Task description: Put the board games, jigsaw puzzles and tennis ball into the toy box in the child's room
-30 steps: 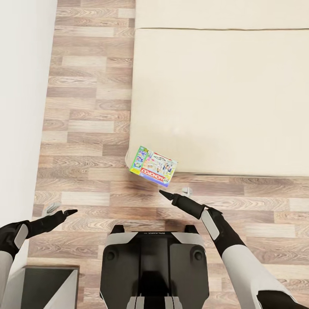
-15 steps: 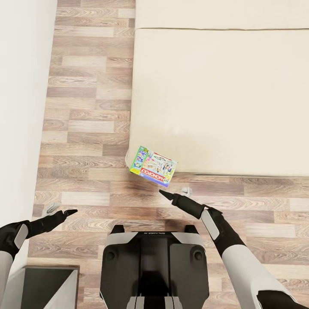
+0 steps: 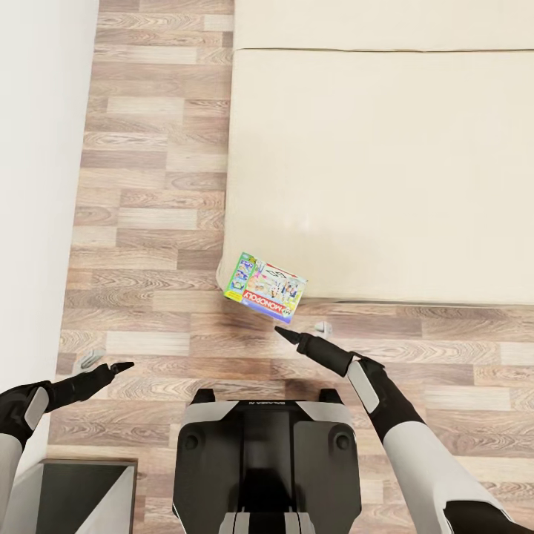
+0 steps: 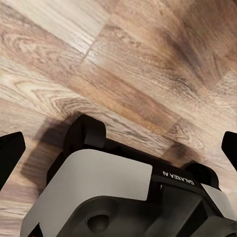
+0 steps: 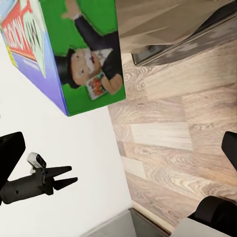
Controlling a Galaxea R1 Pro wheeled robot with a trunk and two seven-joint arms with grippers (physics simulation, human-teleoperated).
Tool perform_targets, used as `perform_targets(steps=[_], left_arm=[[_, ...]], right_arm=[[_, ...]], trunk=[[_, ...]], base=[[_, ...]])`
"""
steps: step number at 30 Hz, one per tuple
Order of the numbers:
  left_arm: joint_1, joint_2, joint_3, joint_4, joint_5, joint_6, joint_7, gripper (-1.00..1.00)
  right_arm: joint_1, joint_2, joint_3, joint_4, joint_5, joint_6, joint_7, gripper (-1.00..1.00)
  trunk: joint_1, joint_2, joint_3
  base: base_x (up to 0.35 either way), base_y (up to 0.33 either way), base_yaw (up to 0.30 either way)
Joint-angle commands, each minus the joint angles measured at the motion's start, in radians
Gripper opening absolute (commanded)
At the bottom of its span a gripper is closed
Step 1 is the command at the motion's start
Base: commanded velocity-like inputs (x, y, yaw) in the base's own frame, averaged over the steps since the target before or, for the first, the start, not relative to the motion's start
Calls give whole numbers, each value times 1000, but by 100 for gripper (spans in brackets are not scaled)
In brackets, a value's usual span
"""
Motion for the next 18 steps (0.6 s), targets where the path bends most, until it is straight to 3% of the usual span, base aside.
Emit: perform_targets(steps=[1, 18], left_arm=[[-1, 0, 5, 0, 0, 8, -3, 100], [-1, 0, 5, 0, 0, 8, -3, 100]], right_arm=[[-1, 1, -3, 0, -6, 9, 2, 100], [-2, 1, -3, 0, -7, -14, 2, 100]], trunk=[[0, -1, 0], [0, -1, 0]], base=[[0, 0, 0], [0, 0, 0]])
